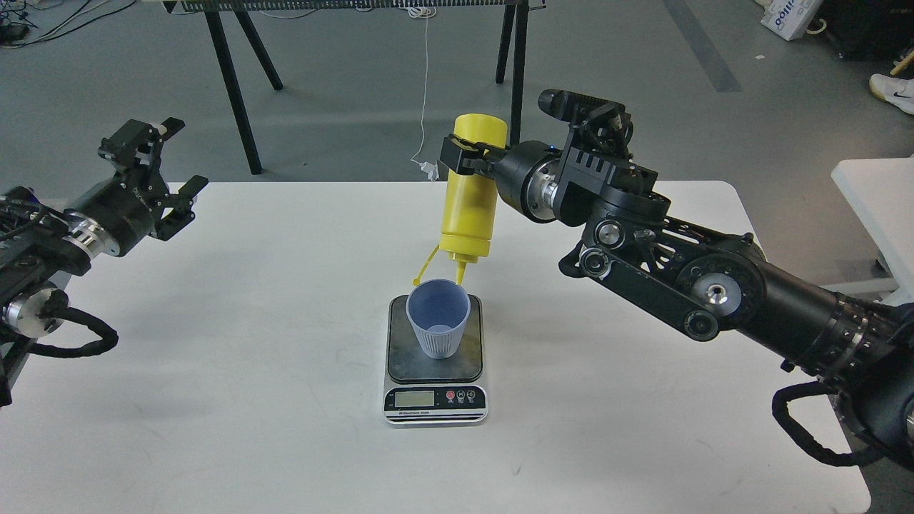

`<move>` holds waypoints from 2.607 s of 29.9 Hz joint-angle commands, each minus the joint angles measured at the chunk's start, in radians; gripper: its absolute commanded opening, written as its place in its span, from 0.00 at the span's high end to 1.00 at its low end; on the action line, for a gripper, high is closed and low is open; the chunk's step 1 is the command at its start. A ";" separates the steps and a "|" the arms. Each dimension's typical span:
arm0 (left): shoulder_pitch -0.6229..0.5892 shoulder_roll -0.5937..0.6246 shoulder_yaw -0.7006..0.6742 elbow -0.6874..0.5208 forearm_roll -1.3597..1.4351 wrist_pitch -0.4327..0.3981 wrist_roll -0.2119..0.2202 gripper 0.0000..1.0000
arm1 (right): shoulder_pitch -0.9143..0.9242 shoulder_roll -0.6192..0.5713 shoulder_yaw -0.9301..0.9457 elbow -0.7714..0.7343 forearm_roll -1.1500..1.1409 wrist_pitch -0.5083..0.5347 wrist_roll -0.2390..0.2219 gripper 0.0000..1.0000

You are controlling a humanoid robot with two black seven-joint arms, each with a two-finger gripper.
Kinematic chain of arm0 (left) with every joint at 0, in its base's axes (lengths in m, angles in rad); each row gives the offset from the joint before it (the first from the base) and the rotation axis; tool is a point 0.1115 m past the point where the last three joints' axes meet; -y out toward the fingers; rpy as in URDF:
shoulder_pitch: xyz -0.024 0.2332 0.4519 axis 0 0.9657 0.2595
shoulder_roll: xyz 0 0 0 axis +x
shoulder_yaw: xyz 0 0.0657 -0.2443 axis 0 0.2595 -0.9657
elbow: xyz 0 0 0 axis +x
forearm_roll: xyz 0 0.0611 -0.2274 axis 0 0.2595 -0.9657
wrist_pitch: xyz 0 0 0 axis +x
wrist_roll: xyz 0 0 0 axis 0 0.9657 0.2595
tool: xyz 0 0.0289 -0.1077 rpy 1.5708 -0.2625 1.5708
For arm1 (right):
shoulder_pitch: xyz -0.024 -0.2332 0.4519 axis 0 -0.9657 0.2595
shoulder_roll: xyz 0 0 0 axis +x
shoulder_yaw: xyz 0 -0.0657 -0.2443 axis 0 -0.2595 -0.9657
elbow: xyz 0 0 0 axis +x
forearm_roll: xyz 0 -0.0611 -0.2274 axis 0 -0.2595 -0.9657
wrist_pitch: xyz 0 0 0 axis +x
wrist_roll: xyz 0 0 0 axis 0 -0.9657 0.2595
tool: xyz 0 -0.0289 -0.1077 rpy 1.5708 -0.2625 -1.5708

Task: Pour seasoning into cup on scale with both arms
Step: 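Lift the yellow bottle with the right gripper and tip it over the cup, then turn the yellow bottle upright and lower it back onto the table, then open the right gripper and pull it back from the bottle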

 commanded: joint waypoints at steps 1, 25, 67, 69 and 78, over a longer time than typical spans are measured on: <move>0.000 0.001 0.000 0.000 0.003 0.000 0.000 0.00 | 0.001 0.006 0.011 -0.004 0.003 -0.022 0.000 0.99; -0.015 0.104 0.000 0.000 -0.026 0.000 0.000 0.01 | -0.377 -0.193 0.794 -0.160 1.659 -0.051 0.000 0.96; -0.014 0.094 0.002 -0.001 -0.012 0.000 0.000 0.01 | -0.873 -0.133 0.696 -0.419 1.784 0.372 0.000 0.22; -0.015 0.094 0.002 -0.001 -0.012 0.000 0.000 0.00 | -0.873 -0.133 0.697 -0.418 1.786 0.372 0.000 0.02; -0.014 0.091 0.002 -0.001 -0.011 0.000 0.000 0.01 | -0.904 -0.147 0.699 -0.380 1.793 0.372 0.000 0.01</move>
